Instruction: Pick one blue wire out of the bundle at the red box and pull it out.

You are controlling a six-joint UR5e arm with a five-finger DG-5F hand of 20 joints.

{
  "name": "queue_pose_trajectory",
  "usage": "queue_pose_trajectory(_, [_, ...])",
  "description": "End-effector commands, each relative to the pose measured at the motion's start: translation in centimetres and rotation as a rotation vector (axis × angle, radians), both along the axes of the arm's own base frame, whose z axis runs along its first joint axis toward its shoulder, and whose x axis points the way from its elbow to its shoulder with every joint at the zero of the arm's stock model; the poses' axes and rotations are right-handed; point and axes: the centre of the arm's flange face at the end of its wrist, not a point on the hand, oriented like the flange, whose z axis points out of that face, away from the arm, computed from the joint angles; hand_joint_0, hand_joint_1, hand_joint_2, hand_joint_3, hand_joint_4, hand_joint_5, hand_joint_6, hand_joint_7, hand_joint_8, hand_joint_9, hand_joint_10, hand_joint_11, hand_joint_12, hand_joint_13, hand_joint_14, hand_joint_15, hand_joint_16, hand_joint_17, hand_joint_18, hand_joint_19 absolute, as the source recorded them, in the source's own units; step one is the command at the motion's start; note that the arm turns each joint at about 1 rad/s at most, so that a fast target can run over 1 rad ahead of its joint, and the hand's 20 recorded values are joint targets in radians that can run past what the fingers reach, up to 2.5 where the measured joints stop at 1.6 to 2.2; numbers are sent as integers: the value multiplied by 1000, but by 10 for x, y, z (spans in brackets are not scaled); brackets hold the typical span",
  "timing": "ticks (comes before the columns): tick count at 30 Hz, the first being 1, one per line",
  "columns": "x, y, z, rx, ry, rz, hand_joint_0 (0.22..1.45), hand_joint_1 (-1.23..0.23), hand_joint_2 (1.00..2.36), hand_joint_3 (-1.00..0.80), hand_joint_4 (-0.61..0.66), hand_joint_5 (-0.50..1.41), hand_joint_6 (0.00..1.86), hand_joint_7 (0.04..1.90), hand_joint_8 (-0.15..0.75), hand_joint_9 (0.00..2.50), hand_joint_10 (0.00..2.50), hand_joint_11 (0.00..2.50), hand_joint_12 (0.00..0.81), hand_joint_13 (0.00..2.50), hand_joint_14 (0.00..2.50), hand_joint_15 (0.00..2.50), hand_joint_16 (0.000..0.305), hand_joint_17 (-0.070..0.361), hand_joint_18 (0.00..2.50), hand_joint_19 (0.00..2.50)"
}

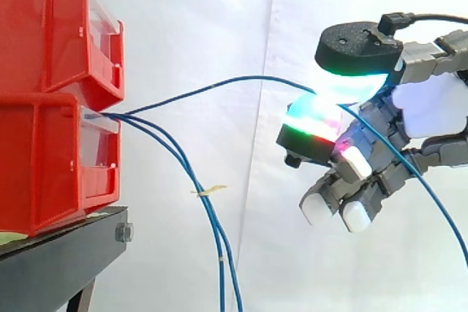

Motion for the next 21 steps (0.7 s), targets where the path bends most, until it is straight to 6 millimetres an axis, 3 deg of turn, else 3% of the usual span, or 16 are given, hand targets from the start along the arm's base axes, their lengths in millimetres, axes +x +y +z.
queue_pose_trajectory(1, [0,0,1,0,-1,0,597,-757,1018,-61,100,-116,944,1132,403,962,14,685,480,723,15,408,64,143,706,421])
queue_pose_trajectory(21, [0,0,0,0,0,0,598,-764,1019,-57,101,-115,944,1118,413,1019,15,710,477,786,14,428,61,137,761,472])
